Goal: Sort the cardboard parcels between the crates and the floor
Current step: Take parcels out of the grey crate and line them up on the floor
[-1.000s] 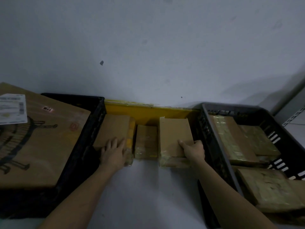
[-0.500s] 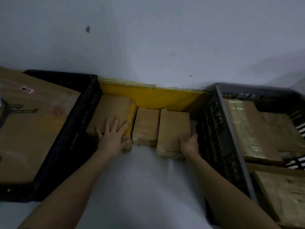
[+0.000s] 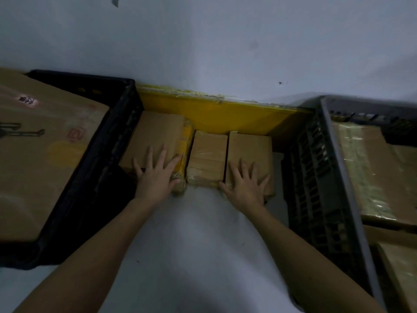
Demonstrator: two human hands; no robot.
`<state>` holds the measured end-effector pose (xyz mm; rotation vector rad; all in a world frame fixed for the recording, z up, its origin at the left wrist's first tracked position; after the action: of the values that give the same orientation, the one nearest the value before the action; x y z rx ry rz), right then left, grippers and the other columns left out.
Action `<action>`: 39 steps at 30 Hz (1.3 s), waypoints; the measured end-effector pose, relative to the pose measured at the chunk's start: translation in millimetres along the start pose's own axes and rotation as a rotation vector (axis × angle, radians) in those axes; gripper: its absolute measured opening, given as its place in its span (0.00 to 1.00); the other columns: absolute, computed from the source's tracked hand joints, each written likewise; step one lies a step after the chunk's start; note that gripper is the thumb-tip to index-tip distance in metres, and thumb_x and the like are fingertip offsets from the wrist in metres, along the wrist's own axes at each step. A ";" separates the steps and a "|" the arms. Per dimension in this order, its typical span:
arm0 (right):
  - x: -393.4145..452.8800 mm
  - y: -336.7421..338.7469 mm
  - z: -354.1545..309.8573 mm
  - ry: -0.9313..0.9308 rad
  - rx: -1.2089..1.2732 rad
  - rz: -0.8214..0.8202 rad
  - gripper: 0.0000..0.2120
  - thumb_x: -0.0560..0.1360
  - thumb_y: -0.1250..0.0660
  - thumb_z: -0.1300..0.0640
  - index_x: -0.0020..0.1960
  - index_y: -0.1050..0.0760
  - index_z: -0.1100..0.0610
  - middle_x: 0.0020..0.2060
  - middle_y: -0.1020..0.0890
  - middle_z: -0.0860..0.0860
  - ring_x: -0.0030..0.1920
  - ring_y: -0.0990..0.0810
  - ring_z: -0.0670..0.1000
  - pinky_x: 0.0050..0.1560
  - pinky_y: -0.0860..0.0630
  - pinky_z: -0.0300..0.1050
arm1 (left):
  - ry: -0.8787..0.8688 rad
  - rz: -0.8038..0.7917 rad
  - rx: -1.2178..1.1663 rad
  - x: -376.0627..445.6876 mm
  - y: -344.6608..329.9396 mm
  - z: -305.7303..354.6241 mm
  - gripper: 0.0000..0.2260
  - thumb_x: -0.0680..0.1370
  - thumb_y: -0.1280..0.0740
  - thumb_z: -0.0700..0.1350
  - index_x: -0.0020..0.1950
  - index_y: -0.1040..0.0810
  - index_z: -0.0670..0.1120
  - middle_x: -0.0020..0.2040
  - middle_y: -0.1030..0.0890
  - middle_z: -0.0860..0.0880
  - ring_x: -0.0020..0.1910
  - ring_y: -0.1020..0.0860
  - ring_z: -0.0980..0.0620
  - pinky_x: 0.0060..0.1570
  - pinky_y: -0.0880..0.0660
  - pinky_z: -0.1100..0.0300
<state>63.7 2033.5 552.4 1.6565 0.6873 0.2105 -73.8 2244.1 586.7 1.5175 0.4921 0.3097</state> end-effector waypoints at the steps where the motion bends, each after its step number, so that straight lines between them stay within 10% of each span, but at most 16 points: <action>1: 3.3 -0.9 1.4 0.005 -0.006 -0.003 0.39 0.75 0.53 0.25 0.80 0.58 0.39 0.81 0.57 0.49 0.79 0.62 0.61 0.71 0.67 0.75 | 0.000 0.007 -0.004 -0.5 -0.9 -0.3 0.32 0.80 0.41 0.63 0.80 0.52 0.63 0.82 0.60 0.49 0.79 0.58 0.37 0.71 0.54 0.28; 15: 2.4 34.3 3.4 0.012 0.077 -0.203 0.36 0.78 0.46 0.31 0.80 0.51 0.44 0.81 0.53 0.50 0.79 0.55 0.61 0.74 0.54 0.71 | 0.003 -0.296 -0.064 -1.1 28.4 0.2 0.44 0.74 0.43 0.74 0.77 0.69 0.63 0.80 0.69 0.50 0.78 0.66 0.39 0.72 0.59 0.28; 22: -19.9 100.8 -3.6 0.092 0.085 -0.041 0.28 0.82 0.44 0.40 0.77 0.39 0.52 0.74 0.32 0.55 0.72 0.33 0.59 0.70 0.32 0.56 | -0.027 -0.167 -0.090 -7.8 90.7 16.1 0.39 0.75 0.52 0.75 0.81 0.54 0.58 0.82 0.52 0.48 0.80 0.57 0.45 0.75 0.54 0.36; 39: -145.3 247.3 11.2 0.035 0.055 0.187 0.19 0.81 0.44 0.40 0.59 0.22 0.51 0.54 0.17 0.51 0.53 0.20 0.53 0.55 0.21 0.53 | -0.328 0.077 -0.177 -78.4 236.8 107.2 0.34 0.75 0.49 0.74 0.75 0.35 0.58 0.77 0.35 0.51 0.76 0.38 0.47 0.72 0.39 0.42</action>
<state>30.8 1931.7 818.8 1.7740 0.5686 0.3582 -63.5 2122.4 829.2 1.3819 0.1428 0.1545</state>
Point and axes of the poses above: each hand's wrist, its own x-axis towards the middle knuckle, its own y-axis out of the back of the hand, z = x × y, the point moved 3 cm from there along x, towards the middle knuckle
